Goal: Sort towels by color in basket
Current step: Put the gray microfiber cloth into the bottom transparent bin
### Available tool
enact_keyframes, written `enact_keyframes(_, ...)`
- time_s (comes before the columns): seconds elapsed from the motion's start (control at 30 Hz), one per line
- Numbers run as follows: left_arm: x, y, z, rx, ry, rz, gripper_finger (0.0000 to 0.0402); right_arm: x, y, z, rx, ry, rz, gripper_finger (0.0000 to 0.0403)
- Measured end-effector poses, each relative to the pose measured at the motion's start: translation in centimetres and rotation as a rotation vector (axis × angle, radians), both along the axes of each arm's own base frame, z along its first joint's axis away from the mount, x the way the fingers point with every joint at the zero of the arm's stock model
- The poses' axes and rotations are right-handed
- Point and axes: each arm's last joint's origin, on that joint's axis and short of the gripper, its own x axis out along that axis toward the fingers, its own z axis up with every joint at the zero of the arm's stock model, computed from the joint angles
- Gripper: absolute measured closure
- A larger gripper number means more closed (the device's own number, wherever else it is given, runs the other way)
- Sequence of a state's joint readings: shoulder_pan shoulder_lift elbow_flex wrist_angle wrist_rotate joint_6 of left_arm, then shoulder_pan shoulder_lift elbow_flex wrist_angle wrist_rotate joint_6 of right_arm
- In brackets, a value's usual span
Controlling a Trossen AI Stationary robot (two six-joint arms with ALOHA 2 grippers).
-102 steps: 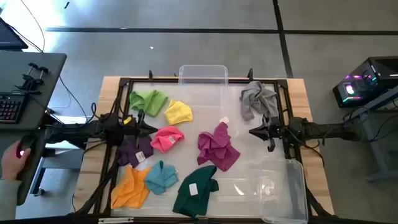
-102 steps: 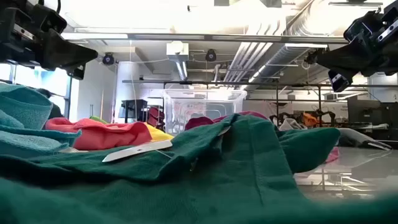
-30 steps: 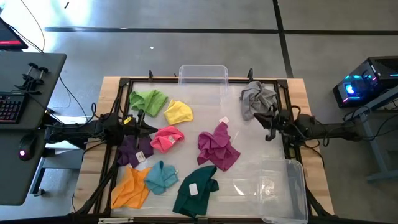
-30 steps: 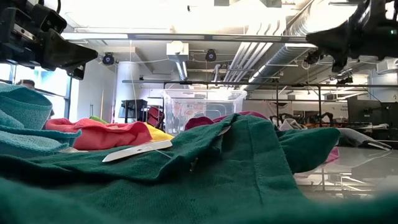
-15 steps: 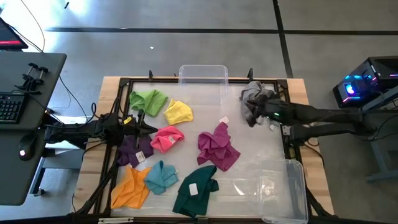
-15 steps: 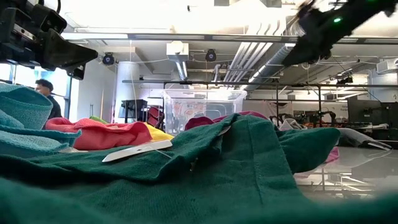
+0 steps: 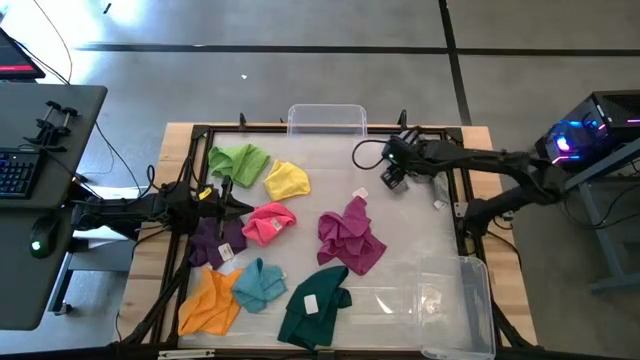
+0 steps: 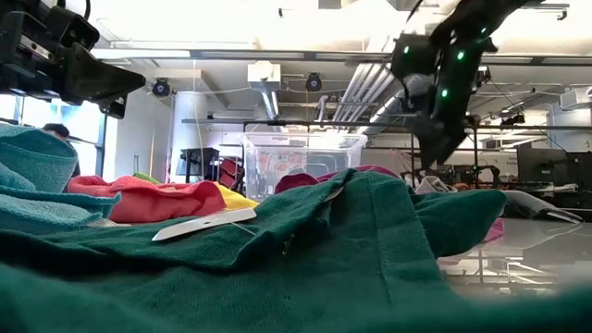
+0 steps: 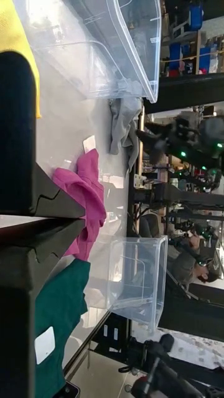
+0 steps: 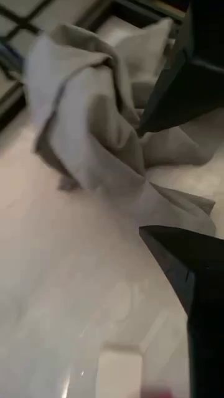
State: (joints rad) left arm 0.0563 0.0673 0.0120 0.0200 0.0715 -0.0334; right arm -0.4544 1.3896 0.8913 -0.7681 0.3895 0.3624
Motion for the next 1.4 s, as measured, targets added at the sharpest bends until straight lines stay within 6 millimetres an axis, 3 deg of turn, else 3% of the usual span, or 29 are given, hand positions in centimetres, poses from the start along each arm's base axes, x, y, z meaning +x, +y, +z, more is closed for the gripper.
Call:
enact_keyframes(0.23,0.0,0.0,0.0,0.0,0.0,0.0,0.0401,1.0,-0.6,-2.7,0.059,0.058,-0.097,0.0152)
enact_keyframes(0.47,0.0,0.0,0.0,0.0,0.0,0.0,0.0401,1.9,-0.8,-5.3,0.159,0.096,-0.09,0.0189)
enact_keyframes(0.67,0.0,0.0,0.0,0.0,0.0,0.0,0.0401,2.7,-0.9,-7.1,0.2,0.116,-0.08,0.0255)
enact_keyframes(0.83,0.0,0.0,0.0,0.0,0.0,0.0,0.0401,3.1,-0.2,-7.3,0.176,0.144,-0.048,0.0343)
enact_keyframes(0.93,0.0,0.0,0.0,0.0,0.0,0.0,0.0401,3.2,1.4,-6.6,0.137,0.156,-0.015,0.0392)
enact_keyframes(1.1,0.0,0.0,0.0,0.0,0.0,0.0,0.0401,3.0,5.7,-3.7,0.114,0.088,-0.002,0.0389)
enact_keyframes(1.23,0.0,0.0,0.0,0.0,0.0,0.0,0.0401,2.4,10.5,-0.6,0.187,-0.036,0.045,0.0399)
enact_keyframes(1.4,0.0,0.0,0.0,0.0,0.0,0.0,0.0401,0.8,15.1,2.9,0.197,-0.1,0.08,0.04)
